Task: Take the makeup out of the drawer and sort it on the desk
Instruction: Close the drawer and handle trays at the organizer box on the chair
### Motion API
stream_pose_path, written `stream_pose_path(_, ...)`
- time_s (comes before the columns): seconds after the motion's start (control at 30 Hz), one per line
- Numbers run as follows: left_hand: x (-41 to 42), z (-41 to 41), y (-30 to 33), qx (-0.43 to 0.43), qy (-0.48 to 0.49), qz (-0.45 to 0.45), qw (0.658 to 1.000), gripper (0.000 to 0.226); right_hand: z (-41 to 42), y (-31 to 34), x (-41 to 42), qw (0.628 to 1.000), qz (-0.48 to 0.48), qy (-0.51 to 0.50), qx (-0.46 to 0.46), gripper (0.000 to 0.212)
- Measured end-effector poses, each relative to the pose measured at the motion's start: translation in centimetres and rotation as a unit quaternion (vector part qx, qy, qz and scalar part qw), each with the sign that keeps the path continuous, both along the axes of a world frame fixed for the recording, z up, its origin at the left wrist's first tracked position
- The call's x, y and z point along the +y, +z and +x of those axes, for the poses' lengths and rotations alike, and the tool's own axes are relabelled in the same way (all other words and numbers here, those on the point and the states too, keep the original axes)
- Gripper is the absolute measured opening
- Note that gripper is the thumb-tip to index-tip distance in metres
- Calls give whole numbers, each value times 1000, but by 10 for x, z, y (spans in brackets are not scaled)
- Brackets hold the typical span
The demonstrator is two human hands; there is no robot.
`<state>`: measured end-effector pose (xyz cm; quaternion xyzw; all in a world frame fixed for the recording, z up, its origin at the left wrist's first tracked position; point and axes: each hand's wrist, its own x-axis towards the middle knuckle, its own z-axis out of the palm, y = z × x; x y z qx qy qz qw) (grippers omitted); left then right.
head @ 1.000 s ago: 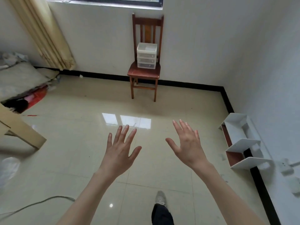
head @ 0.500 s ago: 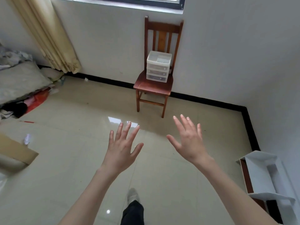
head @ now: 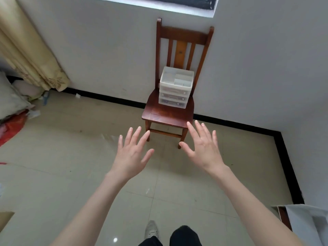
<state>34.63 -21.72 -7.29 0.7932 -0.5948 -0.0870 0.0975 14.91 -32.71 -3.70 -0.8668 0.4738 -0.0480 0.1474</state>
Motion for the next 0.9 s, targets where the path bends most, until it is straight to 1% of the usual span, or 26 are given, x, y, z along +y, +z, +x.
stream_pose_path(0.13, -73, 27, -9, 9, -15, 30, 999, 68, 29, -7, -71, 1000, 11, -18, 5, 67)
stream_pose_path(0.27, -142, 50, -31, 17, -28, 50, 998, 82, 53, -26, -147, 999, 28, -16, 19, 66)
stream_pose_path(0.33, -184, 64, -42, 18, -27, 59, 998, 83, 69, -39, -192, 999, 34, -4, 27, 66)
stream_pose_path(0.37, -208, 72, -47, 22, -22, 57, 998, 80, 78, -46, -217, 999, 36, 0, 29, 66)
stream_pose_path(0.43, -258, 87, -58, 33, -8, 61, 998, 66, 96, -57, -267, 998, 44, 9, 33, 66)
stream_pose_path(0.5, -310, 99, -70, 61, 11, 77, 995, 59, 113, -68, -317, 998, 50, 17, 41, 66)
stream_pose_path(0.67, -421, 107, -103, 173, 57, 111, 977, 59, 147, -100, -422, 993, 61, 45, 88, 64)
stream_pose_path(0.73, -452, 107, -122, 229, 77, 118, 963, 58, 158, -116, -455, 992, 65, 47, 101, 63)
stream_pose_path(0.8, -475, 110, -145, 301, 104, 126, 940, 56, 168, -137, -483, 989, 63, 56, 120, 63)
stream_pose_path(0.83, -486, 112, -158, 347, 125, 127, 921, 54, 173, -149, -496, 988, 61, 62, 130, 63)
stream_pose_path(0.87, -497, 115, -171, 401, 158, 130, 893, 51, 177, -161, -509, 986, 59, 67, 139, 63)
stream_pose_path(0.9, -508, 117, -185, 470, 209, 133, 847, 48, 181, -175, -522, 985, 54, 69, 147, 64)
